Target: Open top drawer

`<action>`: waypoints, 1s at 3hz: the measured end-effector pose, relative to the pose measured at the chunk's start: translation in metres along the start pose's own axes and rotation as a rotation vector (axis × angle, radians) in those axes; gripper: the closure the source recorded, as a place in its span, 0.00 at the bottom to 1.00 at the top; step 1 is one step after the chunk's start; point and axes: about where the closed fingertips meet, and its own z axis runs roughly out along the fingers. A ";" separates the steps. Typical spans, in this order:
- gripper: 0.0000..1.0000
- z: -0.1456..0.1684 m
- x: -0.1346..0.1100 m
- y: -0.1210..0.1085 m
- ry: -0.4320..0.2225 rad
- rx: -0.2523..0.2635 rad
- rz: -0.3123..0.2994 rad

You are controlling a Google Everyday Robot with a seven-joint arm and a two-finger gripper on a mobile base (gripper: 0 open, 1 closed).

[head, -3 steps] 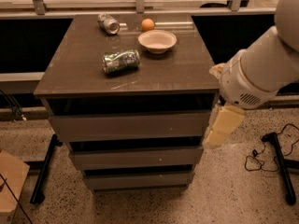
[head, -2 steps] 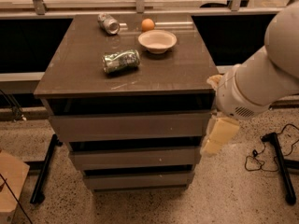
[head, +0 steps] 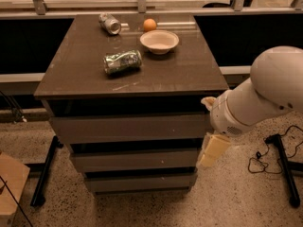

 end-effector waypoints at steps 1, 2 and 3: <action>0.00 0.036 0.011 -0.012 -0.030 -0.035 0.004; 0.00 0.080 0.023 -0.032 -0.072 -0.078 0.026; 0.00 0.110 0.027 -0.053 -0.100 -0.098 0.040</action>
Offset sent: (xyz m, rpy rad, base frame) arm 0.0699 -0.0045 -0.1065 0.1297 0.0996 0.0246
